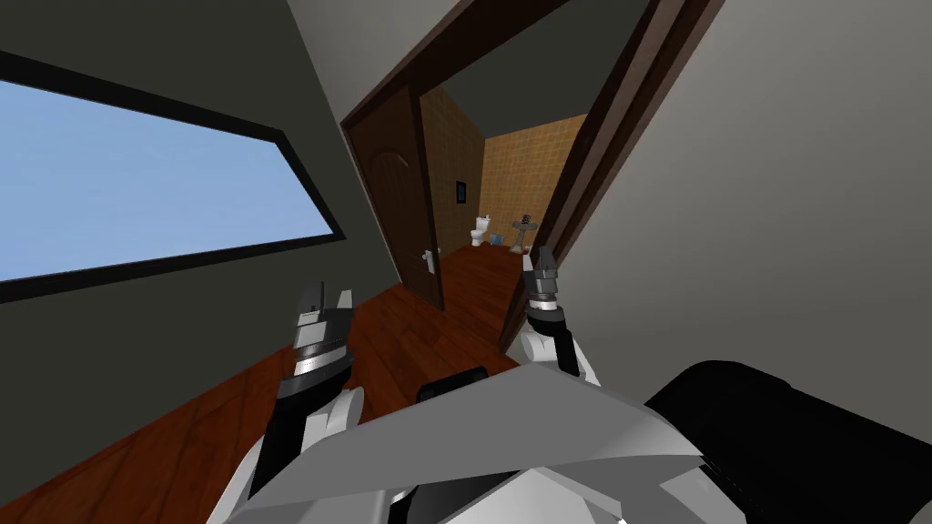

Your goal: Push the door open

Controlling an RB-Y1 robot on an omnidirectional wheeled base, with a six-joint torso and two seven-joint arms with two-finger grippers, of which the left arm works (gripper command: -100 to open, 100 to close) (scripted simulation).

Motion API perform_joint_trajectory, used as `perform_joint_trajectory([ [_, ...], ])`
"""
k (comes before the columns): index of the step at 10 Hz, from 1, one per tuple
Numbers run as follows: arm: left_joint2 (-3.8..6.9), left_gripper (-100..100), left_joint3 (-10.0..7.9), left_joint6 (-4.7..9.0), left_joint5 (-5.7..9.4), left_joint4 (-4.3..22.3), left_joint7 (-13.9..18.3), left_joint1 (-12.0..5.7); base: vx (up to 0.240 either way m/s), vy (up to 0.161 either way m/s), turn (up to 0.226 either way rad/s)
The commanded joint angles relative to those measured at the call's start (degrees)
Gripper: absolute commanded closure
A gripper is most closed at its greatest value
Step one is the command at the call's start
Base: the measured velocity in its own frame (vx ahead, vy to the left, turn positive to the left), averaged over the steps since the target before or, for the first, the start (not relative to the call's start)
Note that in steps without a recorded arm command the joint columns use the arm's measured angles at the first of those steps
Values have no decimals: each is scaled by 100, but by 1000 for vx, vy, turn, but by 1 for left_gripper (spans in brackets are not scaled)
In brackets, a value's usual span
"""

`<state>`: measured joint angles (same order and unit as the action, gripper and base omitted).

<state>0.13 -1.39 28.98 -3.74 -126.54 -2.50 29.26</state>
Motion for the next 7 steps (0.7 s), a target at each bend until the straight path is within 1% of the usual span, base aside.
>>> perform_joint_trajectory([
  [1, 62, -100, 77, -44, 8, 193, 37, -116, 114, 0, -49],
  [2, 78, -100, 98, -56, 11, 246, 47, -148, 104, 121, -118],
  [3, 114, -100, 152, -87, 16, 382, 73, -229, 112, 124, -99],
  [4, 134, -100, 182, -104, 20, 459, 87, -276, 121, 130, -80],
  [7, 195, -100, 287, -164, 31, 722, 138, -434, 88, 95, -67],
])
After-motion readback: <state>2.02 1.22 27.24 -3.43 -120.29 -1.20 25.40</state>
